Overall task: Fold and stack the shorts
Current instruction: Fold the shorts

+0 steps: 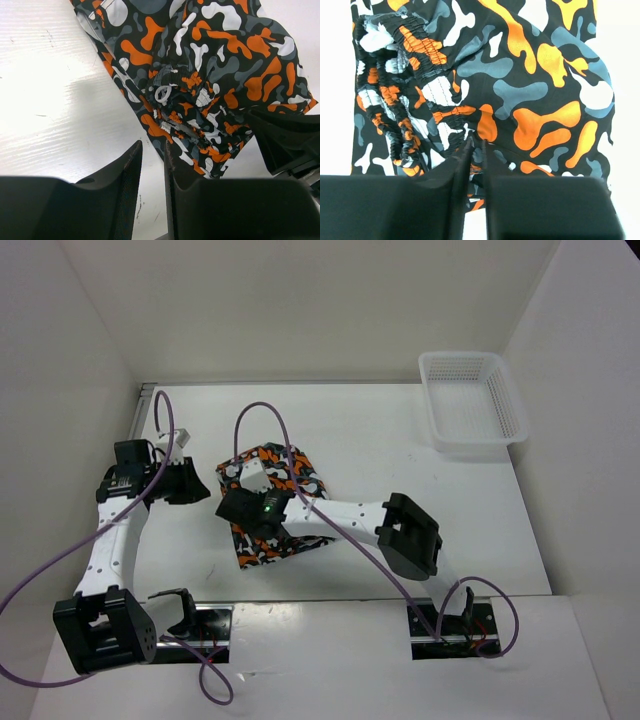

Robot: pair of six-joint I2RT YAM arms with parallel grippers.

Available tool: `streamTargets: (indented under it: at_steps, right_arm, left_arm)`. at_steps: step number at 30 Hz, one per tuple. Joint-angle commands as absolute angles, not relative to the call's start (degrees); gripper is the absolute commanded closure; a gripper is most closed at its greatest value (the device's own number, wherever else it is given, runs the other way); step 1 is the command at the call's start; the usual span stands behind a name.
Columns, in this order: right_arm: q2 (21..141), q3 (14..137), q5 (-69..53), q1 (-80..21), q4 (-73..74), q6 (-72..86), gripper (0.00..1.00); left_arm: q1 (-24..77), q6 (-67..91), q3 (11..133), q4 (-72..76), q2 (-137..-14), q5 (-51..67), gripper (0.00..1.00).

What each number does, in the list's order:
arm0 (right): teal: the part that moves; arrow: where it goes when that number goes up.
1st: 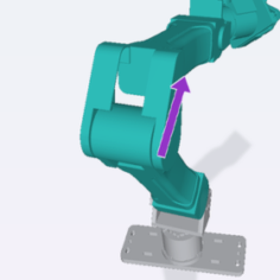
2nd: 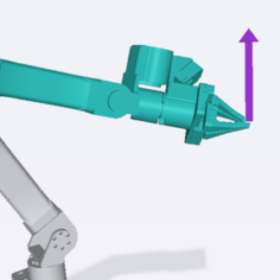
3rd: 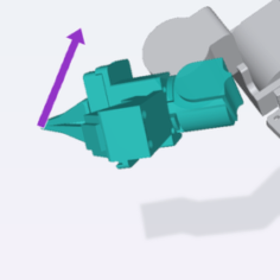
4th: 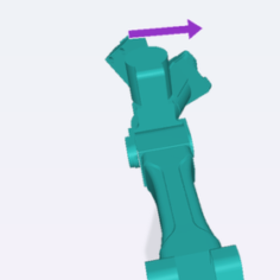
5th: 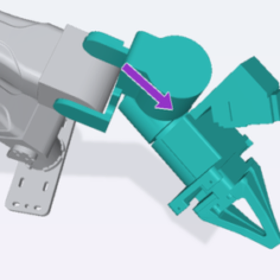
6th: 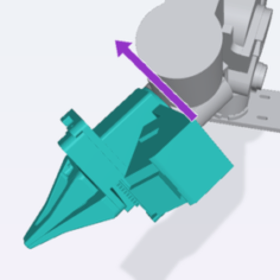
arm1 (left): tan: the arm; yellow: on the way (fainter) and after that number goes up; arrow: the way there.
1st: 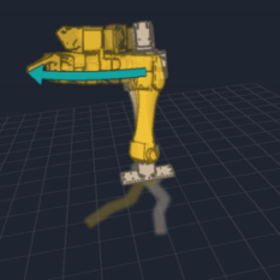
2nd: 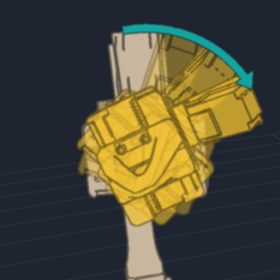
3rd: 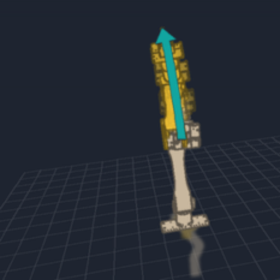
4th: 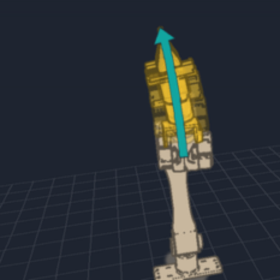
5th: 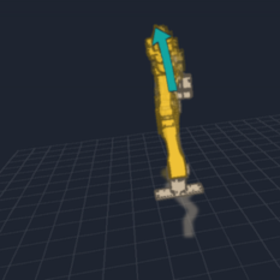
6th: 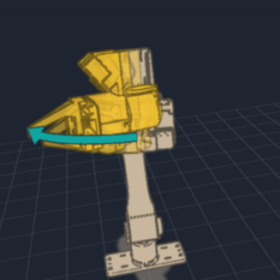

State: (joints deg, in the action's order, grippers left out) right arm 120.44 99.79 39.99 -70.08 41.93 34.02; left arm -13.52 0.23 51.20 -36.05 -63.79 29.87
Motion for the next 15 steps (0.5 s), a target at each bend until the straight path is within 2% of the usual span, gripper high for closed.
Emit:
streamTargets:
  at_steps: [1, 2, 3, 4, 7, 9, 15]
  right_arm:
    - [118.9, 100.3, 41.7, -69.8, 42.2, 33.0, 0.79]
    - [118.9, 99.1, 41.7, -69.8, 42.2, 33.0, 0.74]
    - [118.9, 98.4, 41.7, -69.8, 42.2, 33.0, 0.62]
    - [118.9, 97.8, 41.7, -69.8, 42.2, 33.0, 0.55]
    - [118.9, 96.2, 42.4, -70.4, 41.5, 33.0, 0.38]
    - [119.6, 95.4, 43.1, -71.1, 41.5, 32.4, 0.31]
    - [120.8, 94.8, 46.0, -72.3, 41.5, 31.9, 0.25]
  left_arm:
    - [-14.0, 0.0, 50.8, -35.5, -62.8, 31.4, 0.68]
    - [-14.0, 0.0, 50.8, -35.5, -62.8, 31.4, 0.68]
    - [-14.0, 0.0, 50.8, -35.5, -62.8, 31.4, 0.67]
    - [-14.0, 0.0, 50.8, -35.5, -62.8, 31.4, 0.67]
    - [-14.0, 0.0, 50.2, -35.5, -62.8, 31.4, 0.67]
    - [-14.0, 0.0, 49.7, -35.5, -62.8, 31.4, 0.67]
    - [-14.0, 0.0, 49.7, -35.0, -62.8, 31.4, 0.67]
